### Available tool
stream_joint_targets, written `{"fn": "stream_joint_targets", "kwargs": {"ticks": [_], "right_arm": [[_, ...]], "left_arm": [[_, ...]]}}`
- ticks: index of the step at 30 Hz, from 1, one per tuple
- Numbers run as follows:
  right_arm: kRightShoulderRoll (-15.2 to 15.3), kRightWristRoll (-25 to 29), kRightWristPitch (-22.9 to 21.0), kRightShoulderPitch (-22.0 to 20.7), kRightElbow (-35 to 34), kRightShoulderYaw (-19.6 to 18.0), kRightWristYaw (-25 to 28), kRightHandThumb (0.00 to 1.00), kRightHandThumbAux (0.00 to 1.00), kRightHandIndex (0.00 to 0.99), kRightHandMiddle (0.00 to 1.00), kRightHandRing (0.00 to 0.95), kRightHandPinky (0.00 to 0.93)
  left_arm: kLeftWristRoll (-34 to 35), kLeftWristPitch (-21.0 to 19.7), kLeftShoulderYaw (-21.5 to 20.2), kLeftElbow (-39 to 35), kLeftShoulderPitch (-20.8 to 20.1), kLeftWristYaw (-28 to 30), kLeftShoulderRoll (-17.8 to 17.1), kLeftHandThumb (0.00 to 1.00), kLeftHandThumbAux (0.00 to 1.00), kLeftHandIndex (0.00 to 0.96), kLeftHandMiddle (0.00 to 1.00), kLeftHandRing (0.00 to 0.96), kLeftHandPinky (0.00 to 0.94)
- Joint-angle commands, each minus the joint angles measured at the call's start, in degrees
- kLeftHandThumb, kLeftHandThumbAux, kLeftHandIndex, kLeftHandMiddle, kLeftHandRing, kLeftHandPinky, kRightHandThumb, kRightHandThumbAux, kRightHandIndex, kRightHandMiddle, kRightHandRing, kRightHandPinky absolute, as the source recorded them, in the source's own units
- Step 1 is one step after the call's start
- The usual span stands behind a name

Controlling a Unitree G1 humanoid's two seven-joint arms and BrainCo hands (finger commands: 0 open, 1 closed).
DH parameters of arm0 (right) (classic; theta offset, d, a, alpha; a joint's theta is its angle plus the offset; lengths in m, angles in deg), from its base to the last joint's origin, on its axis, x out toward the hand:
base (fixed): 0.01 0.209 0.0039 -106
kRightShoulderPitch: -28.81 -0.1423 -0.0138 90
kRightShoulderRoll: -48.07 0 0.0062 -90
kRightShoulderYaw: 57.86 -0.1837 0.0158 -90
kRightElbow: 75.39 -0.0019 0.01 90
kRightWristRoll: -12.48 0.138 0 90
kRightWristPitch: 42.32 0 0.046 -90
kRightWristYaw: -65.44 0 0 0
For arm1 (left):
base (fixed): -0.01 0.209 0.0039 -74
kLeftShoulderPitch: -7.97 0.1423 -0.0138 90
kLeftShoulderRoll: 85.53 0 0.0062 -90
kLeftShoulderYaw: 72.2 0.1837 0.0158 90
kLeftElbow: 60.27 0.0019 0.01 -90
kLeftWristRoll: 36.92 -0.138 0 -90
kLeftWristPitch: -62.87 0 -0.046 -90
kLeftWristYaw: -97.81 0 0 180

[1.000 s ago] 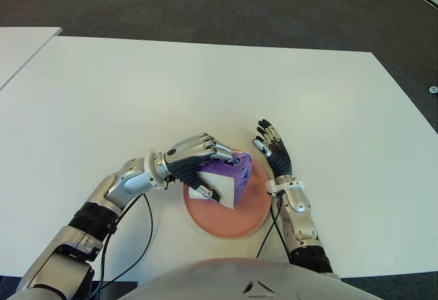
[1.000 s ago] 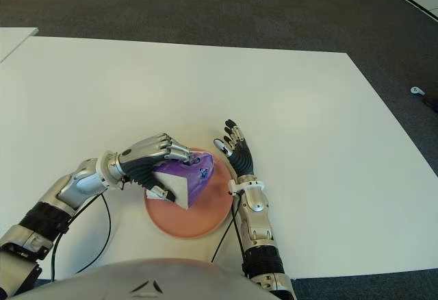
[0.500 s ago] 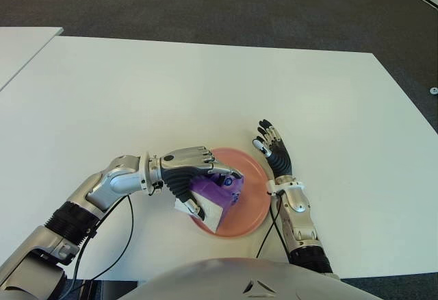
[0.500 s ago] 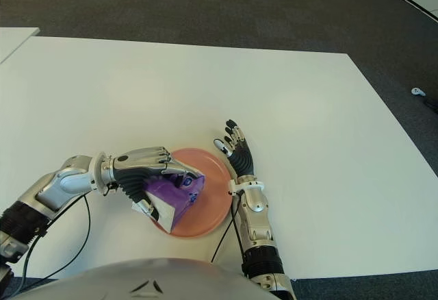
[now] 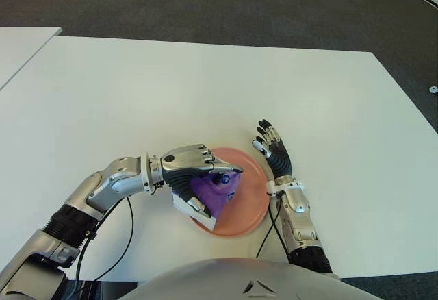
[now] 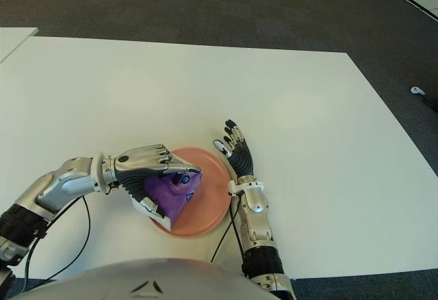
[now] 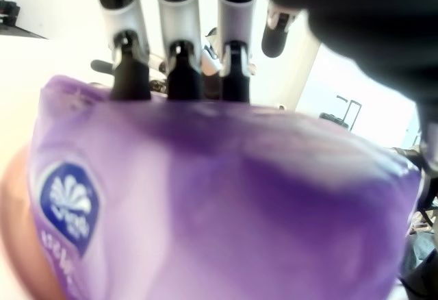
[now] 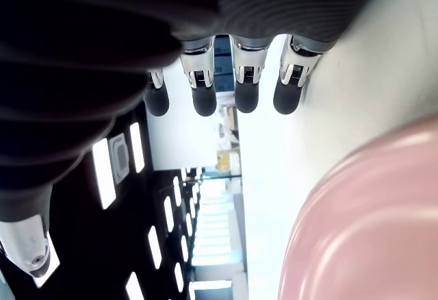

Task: Put the tissue paper into the plate.

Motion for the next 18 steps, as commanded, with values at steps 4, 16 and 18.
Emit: {"fn": "stream_joint_targets", "kwargs": {"ticks": [4,16,18], "right_arm": [[0.1,0.2,-3.8,3.8,5.3,0.0,0.4,0.0,0.567,0.0,0.0,0.0,0.0],[0.3,0.6,-2.8,3.2,6.8,-0.3,1.1,0.0,0.561,0.0,0.0,0.0,0.0],[0.3,0.5,-2.7,3.0,7.1,-0.3,1.2,0.0,0.559,0.0,0.0,0.0,0.0]], "left_arm": [[-5.9,0.1,-0.6,1.9,1.5,-4.2,0.8,0.022,0.29,0.0,0.0,0.0,0.0],[-10.6,-0.2,-1.6,2.8,1.6,-11.6,2.4,0.08,0.243,0.0,0.0,0.0,0.0],[-11.5,-0.2,-1.9,3.2,1.6,-13.4,2.8,0.094,0.236,0.0,0.0,0.0,0.0]]}}
